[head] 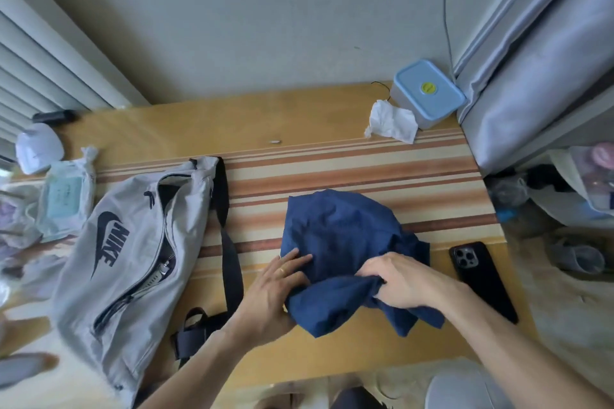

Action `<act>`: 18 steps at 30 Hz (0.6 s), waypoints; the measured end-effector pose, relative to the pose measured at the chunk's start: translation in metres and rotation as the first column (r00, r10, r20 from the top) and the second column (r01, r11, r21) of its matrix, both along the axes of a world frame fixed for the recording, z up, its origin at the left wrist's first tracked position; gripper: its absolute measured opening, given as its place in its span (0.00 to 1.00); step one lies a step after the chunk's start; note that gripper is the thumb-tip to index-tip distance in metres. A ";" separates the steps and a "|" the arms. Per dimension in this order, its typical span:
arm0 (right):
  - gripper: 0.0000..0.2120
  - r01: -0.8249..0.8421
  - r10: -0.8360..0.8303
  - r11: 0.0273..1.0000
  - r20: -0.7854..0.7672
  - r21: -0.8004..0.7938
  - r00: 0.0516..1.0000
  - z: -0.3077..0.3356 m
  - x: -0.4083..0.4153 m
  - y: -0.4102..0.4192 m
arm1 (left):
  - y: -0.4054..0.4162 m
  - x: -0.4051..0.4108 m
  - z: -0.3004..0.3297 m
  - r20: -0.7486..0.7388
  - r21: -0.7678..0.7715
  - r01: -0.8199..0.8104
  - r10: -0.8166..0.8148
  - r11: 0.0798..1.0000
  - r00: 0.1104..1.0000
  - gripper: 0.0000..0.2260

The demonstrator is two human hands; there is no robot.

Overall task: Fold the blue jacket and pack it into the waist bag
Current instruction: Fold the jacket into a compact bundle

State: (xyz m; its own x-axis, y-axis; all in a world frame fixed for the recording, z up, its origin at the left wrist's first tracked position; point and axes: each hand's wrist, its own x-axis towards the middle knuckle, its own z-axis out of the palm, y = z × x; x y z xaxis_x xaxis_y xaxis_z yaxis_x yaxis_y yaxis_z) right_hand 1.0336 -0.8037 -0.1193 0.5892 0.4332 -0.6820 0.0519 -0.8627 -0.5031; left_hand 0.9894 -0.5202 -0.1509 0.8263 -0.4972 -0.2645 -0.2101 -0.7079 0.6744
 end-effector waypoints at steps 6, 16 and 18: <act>0.22 0.430 -0.413 0.898 0.158 -0.090 0.897 -0.004 0.063 -0.026 | -0.032 0.070 0.000 -0.428 0.117 -0.636 0.616 0.763 0.661 0.20; 0.25 0.269 -0.105 0.959 0.779 -0.084 0.618 -0.062 0.028 0.056 | -0.069 0.107 -0.030 -0.055 0.359 -0.820 0.887 0.446 0.459 0.33; 0.27 0.249 -0.059 0.952 0.695 -0.176 0.717 -0.091 0.031 0.052 | -0.070 0.106 -0.029 -0.078 0.350 -0.843 0.910 0.408 0.408 0.37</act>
State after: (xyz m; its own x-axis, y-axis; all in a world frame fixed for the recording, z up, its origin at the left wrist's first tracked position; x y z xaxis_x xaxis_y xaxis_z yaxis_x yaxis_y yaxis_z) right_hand 1.0645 -0.7517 -0.2099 0.9744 0.1739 -0.1427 0.1501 -0.9751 -0.1631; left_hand 1.0951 -0.5907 -0.1803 0.6633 0.5697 -0.4853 0.7477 -0.5318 0.3977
